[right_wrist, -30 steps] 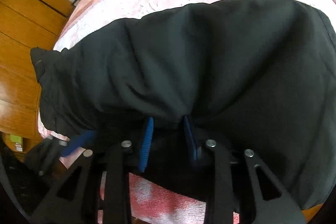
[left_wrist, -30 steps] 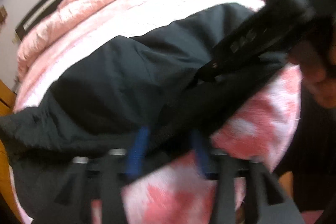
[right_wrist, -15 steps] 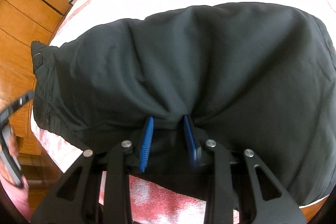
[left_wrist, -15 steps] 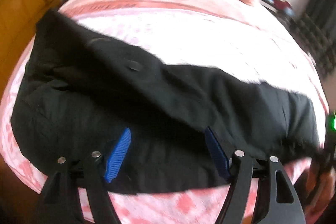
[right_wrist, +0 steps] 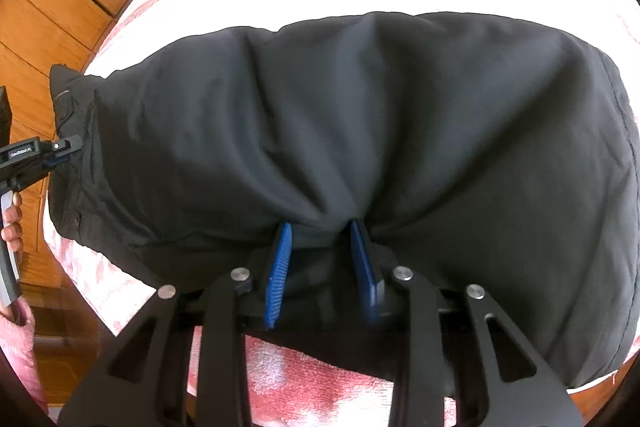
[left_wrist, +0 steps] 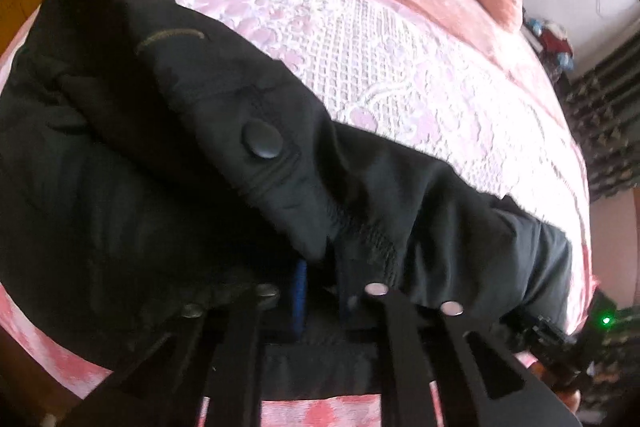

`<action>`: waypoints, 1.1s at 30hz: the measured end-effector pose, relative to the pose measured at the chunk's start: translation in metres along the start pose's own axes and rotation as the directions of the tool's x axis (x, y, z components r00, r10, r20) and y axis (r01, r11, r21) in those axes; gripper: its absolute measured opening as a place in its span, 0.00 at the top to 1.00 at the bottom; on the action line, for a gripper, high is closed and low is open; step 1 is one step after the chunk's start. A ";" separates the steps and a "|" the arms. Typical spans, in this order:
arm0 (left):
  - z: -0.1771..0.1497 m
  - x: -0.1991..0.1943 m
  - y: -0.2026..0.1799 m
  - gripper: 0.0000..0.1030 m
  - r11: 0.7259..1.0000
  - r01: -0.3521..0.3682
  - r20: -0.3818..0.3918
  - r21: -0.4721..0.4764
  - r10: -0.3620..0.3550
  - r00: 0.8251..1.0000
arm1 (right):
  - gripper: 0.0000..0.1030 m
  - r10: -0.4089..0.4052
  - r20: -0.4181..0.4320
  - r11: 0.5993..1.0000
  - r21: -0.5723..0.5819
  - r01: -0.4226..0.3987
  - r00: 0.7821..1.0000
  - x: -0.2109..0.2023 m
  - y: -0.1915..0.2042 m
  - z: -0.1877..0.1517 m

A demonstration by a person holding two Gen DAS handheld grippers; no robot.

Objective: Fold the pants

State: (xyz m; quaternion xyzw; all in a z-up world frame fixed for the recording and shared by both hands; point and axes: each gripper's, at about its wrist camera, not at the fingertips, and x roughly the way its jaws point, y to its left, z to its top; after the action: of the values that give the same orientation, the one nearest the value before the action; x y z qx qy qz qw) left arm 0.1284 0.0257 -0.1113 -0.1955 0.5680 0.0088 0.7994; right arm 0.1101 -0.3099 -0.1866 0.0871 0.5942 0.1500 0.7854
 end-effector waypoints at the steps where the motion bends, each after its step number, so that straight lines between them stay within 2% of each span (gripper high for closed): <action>1: -0.003 -0.005 -0.001 0.94 1.000 0.010 0.020 -0.006 -0.010 1.000 | 0.69 -0.001 -0.001 1.000 0.000 0.001 1.000 0.001 0.002 0.001; 7: -0.052 -0.038 -0.005 0.95 1.000 -0.011 0.151 0.002 0.011 0.988 | 0.69 0.008 -0.006 1.000 0.006 -0.008 1.000 0.000 -0.002 0.003; 14: -0.115 -0.041 0.008 0.95 0.999 -0.047 0.193 -0.008 0.047 0.980 | 0.68 0.009 -0.025 1.000 0.005 -0.009 1.000 -0.003 -0.005 0.006; 20: -0.126 -0.010 0.026 0.93 0.998 -0.007 0.130 -0.065 0.015 0.991 | 0.68 -0.024 -0.032 1.000 -0.006 0.023 0.999 -0.006 -0.006 0.003; 24: -0.125 -0.001 0.036 0.85 0.990 0.058 0.120 -0.130 -0.042 0.992 | 0.67 -0.055 -0.037 0.998 -0.023 0.054 0.998 -0.005 0.000 0.004; 27: -0.125 -0.008 0.042 0.77 0.986 0.068 0.094 -0.155 -0.054 0.994 | 0.62 -0.077 -0.044 0.996 -0.039 0.076 0.996 -0.006 0.009 0.005; 29: -0.126 -0.018 0.050 0.76 0.983 0.081 0.068 -0.168 -0.070 0.995 | 0.58 -0.098 -0.048 0.994 -0.056 0.096 0.994 -0.008 0.014 0.007; 31: -0.127 -0.036 0.061 0.78 0.985 0.065 0.092 -0.162 -0.050 0.994 | 0.51 -0.137 -0.029 0.988 -0.074 0.134 0.990 -0.015 0.018 0.009; 33: -0.131 -0.060 0.073 0.77 0.991 0.022 0.145 -0.134 -0.002 0.989 | 0.50 -0.156 0.004 0.984 -0.091 0.156 0.988 -0.026 0.022 0.012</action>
State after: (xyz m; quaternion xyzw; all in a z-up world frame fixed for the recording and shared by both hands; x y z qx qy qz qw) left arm -0.0287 0.0629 -0.1152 -0.2516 0.5053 0.0567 0.8235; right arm 0.1122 -0.2979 -0.1525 0.0041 0.5931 0.1150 0.7969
